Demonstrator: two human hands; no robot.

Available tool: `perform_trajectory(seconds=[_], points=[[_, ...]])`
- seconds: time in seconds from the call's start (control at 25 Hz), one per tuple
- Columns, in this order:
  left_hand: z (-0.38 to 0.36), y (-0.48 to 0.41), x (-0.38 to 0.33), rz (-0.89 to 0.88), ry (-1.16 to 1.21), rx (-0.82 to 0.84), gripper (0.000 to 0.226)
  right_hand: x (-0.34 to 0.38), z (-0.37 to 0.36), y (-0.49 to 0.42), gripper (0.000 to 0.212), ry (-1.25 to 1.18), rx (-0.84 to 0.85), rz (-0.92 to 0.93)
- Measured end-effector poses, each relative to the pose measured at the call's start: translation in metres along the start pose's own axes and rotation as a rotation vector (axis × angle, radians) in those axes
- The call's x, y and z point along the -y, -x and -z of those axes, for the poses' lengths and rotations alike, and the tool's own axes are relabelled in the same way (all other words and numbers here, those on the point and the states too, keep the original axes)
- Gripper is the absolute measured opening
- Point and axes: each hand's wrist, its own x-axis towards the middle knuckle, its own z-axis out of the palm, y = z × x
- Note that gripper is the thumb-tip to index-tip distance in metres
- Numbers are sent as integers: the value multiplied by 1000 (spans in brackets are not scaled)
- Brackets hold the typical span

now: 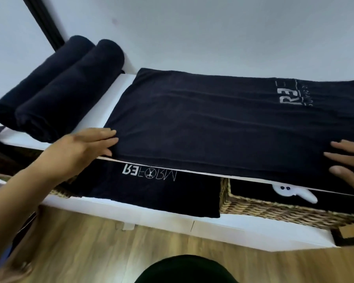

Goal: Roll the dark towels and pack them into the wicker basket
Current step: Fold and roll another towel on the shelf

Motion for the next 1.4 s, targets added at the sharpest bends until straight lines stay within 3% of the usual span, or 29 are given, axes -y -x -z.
perform_trajectory(seconds=[0.12,0.2,0.36,0.52,0.76,0.88,0.96,1.04,1.12,1.24,1.4], points=[[-5,-2,3,-160,-185,-53,33,-7,4,13,45,104,33,169],[-12,3,5,-146,-176,-89,32,-20,-4,17,48,198,21,231],[-13,-5,5,-138,-112,-73,38,-45,-2,25,37,248,-97,210],[-6,-6,11,-76,-150,-211,27,7,3,30,35,111,-232,51],[-14,12,6,4,15,-170,33,53,-2,65,38,168,-240,143],[4,-34,-15,138,229,-173,37,53,35,31,33,154,-319,19],[1,-83,-38,187,285,-158,40,32,49,9,48,272,-223,-200],[-14,-138,-71,188,297,-61,51,8,45,12,77,415,-62,-378],[-35,-180,-106,241,254,145,62,1,39,23,90,447,4,-402],[-64,-204,-133,480,136,435,77,-6,46,49,94,423,-10,-409],[-61,-212,-125,865,158,477,90,-5,48,64,87,343,-81,-417]])
